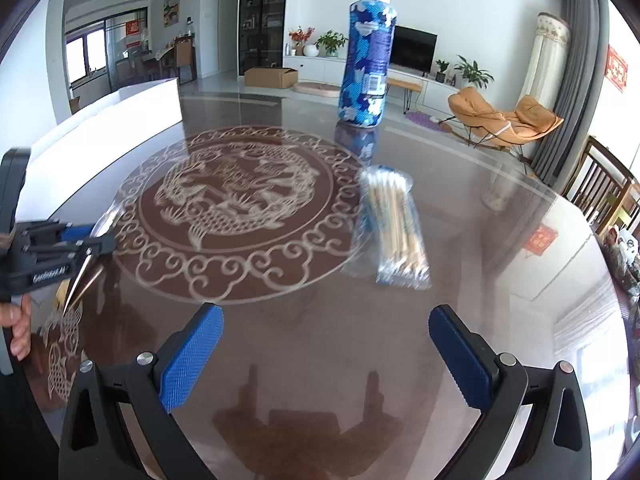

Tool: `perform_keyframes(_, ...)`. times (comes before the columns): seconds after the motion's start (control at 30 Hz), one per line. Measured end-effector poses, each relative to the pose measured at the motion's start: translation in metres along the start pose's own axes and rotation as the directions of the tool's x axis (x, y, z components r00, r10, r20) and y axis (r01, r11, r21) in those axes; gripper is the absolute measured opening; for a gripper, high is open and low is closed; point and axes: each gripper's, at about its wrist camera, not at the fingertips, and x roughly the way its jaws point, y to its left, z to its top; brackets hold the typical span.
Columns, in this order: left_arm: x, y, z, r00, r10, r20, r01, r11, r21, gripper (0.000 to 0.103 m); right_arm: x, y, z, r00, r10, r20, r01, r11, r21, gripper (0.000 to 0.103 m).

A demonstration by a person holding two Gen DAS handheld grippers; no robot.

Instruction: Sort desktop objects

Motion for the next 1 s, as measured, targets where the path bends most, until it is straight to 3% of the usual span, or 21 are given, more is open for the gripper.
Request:
perform_keyframes(0.07, 0.0, -0.001, 0.0, 1.0, 0.006, -0.001, -0.006, 1.0, 0.004, 0.029, 0.022, -0.021, 0.026, 1.0, 0.0, -0.022, 0.0, 1.0, 0.016, 0.103)
perform_keyframes(0.17, 0.001, -0.002, 0.0, 1.0, 0.013, -0.002, -0.013, 1.0, 0.01, 0.029, 0.072, -0.042, 0.055, 0.991, 0.014, -0.131, -0.011, 1.0, 0.025, 0.103)
perform_keyframes(0.33, 0.001, -0.003, 0.0, 1.0, 0.022, -0.002, -0.022, 1.0, 0.018, 0.029, 0.141, -0.059, 0.071, 0.97, 0.043, -0.24, -0.035, 0.999, 0.04, 0.103)
perform_keyframes(0.4, 0.001, -0.003, 0.0, 1.0, 0.024, -0.002, -0.024, 1.0, 0.019, 0.029, 0.151, -0.066, 0.072, 0.973, 0.069, -0.222, -0.053, 0.996, 0.077, 0.103)
perform_keyframes(0.53, 0.001, -0.003, 0.001, 1.0, 0.025, -0.002, -0.025, 0.999, 0.02, 0.029, 0.158, -0.068, 0.077, 0.979, 0.046, -0.2, -0.028, 0.995, 0.093, 0.103)
perform_keyframes(0.57, 0.001, -0.003, 0.0, 1.0, 0.025, -0.002, -0.025, 1.0, 0.02, 0.029, 0.158, -0.067, 0.077, 0.98, 0.048, -0.195, -0.03, 0.995, 0.092, 0.1)
perform_keyframes(0.63, 0.001, -0.003, 0.0, 1.0, 0.025, -0.002, -0.024, 1.0, 0.02, 0.029, 0.154, -0.063, 0.077, 0.983, 0.06, -0.173, -0.048, 0.996, 0.076, 0.083)
perform_keyframes(0.67, 0.001, -0.003, 0.0, 1.0, 0.025, -0.002, -0.024, 1.0, 0.02, 0.029, 0.151, -0.061, 0.077, 0.984, 0.064, -0.165, -0.053, 0.996, 0.072, 0.066)
perform_keyframes(0.73, 0.001, -0.003, 0.0, 1.0, 0.024, -0.002, -0.024, 1.0, 0.02, 0.029, 0.142, -0.054, 0.075, 0.986, 0.064, -0.157, -0.052, 0.996, 0.074, 0.046)
perform_keyframes(1.0, 0.001, -0.003, 0.0, 1.0, 0.025, -0.002, -0.025, 0.999, 0.02, 0.029, 0.087, 0.008, 0.027, 0.983, 0.136, -0.122, -0.137, 0.991, 0.001, 0.044)
